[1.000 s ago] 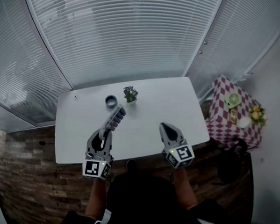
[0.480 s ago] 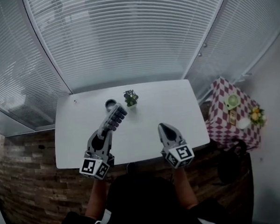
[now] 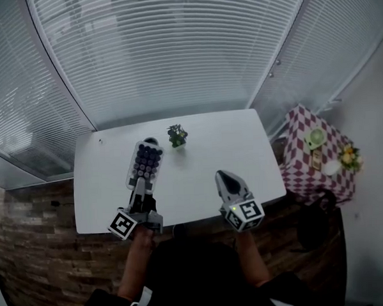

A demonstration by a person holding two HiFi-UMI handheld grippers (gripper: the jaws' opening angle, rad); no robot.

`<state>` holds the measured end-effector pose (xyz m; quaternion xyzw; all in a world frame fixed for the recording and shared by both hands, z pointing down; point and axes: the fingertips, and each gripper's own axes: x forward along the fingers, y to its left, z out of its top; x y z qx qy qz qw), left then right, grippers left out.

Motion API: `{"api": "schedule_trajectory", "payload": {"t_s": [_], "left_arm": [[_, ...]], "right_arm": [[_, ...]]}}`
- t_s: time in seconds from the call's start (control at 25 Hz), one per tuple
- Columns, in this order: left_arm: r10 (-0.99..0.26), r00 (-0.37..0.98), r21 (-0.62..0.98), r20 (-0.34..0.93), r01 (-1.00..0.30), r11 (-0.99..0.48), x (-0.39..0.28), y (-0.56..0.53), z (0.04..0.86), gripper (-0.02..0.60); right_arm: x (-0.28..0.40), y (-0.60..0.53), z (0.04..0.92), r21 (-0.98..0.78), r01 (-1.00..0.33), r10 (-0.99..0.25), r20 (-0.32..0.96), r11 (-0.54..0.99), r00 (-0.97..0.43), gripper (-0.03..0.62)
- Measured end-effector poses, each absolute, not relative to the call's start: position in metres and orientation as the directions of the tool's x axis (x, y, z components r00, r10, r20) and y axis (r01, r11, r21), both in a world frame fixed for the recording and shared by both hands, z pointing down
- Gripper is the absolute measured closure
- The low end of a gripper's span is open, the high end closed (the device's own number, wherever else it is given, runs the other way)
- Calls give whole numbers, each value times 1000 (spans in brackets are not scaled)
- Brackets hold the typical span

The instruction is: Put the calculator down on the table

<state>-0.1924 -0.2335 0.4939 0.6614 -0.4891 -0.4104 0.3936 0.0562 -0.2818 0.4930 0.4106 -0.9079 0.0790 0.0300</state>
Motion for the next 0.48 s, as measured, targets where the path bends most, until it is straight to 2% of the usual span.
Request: {"api": "schedule_trajectory", "payload": {"t_s": [0.08, 0.12, 0.48], "left_arm": [[-978, 160, 966, -137, -197, -168, -195, -237, 510, 480], [-981, 154, 973, -119, -178, -146, -196, -237, 517, 480], [-981, 182, 961, -69, -251, -114, -203, -243, 528, 480]], "right_arm": [[55, -281, 496, -119, -749, -740, 117, 652, -663, 588], [53, -281, 498, -123, -747, -738, 118, 653, -665, 588], [41, -288, 502, -136, -747, -738, 118, 651, -664, 588]]}}
